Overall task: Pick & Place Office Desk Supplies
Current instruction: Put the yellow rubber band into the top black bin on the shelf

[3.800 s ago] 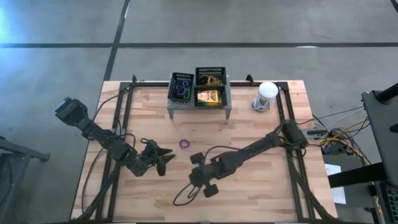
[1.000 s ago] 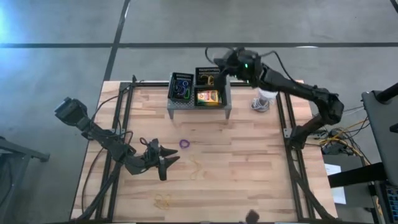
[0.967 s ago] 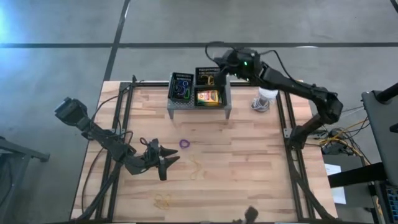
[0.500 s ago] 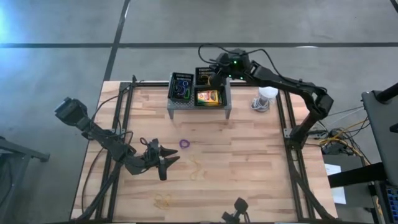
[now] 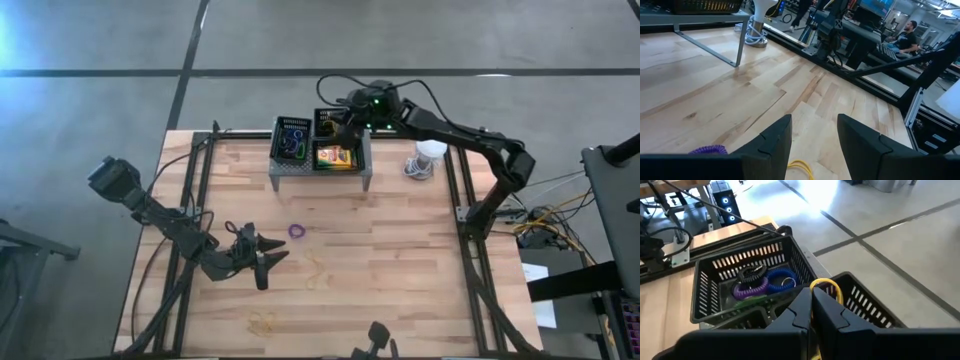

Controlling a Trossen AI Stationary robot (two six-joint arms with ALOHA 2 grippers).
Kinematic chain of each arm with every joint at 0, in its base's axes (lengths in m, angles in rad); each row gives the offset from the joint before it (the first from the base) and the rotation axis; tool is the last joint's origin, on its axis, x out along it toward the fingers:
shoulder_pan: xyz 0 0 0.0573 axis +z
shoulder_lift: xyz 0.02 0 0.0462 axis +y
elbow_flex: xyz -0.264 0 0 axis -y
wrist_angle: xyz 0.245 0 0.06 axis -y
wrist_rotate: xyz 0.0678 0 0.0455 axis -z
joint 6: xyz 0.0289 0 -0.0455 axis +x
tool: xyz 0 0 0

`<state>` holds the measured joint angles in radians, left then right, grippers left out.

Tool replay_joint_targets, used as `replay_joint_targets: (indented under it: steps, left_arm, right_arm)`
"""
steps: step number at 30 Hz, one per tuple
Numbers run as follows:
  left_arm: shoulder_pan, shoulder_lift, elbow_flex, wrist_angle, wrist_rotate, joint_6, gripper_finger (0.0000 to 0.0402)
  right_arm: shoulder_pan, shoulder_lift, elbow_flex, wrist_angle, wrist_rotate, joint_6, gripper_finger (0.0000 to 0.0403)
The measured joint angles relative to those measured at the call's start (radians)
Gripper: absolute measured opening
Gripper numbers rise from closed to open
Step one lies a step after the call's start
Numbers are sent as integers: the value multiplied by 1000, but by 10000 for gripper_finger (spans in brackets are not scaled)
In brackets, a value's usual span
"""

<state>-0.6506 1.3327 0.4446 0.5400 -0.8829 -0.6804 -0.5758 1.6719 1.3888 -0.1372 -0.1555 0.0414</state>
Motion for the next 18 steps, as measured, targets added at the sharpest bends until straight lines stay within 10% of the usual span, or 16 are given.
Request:
replay_joint_targets:
  steps: [18]
  left_arm:
    - [0,0,-1,-14,0,-7,163]
  right_arm:
    - [-11,4,61,-332,304,-50,56]
